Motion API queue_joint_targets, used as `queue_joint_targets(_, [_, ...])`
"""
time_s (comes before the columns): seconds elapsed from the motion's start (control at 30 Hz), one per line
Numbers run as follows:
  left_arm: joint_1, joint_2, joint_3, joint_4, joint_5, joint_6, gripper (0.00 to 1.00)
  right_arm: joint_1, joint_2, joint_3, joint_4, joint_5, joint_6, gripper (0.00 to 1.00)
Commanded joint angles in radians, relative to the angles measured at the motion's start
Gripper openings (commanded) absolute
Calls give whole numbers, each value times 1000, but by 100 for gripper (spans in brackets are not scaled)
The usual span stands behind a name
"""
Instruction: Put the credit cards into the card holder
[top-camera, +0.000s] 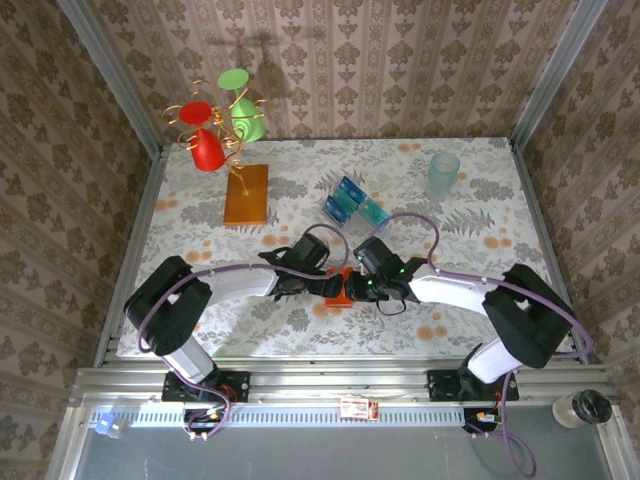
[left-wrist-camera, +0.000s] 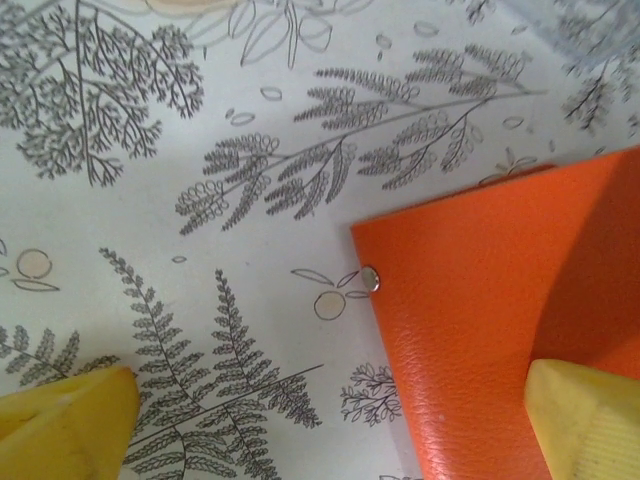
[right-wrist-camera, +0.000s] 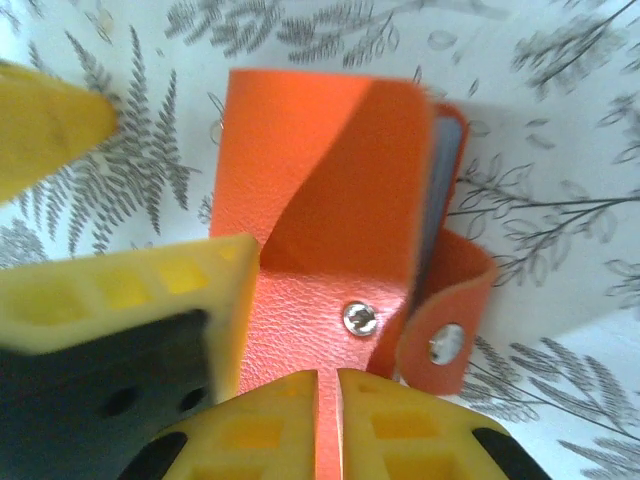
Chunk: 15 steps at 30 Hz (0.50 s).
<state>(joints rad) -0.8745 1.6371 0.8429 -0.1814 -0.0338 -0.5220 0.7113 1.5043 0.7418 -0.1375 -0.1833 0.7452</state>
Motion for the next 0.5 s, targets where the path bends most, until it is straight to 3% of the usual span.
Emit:
queue_joint_targets(0.0, [-17,9,-1,-54,-69,14,100,-43,-95,-16,-60,24,3,13])
queue_joint_targets(0.2, [-54,15,18,-110,-165,30,100,-107,-150,13,-209,63,-65,17])
queue_joint_targets(0.47, [-87,44,39,-148,-229,44,100,-92,-42,81,-280,47,-131,31])
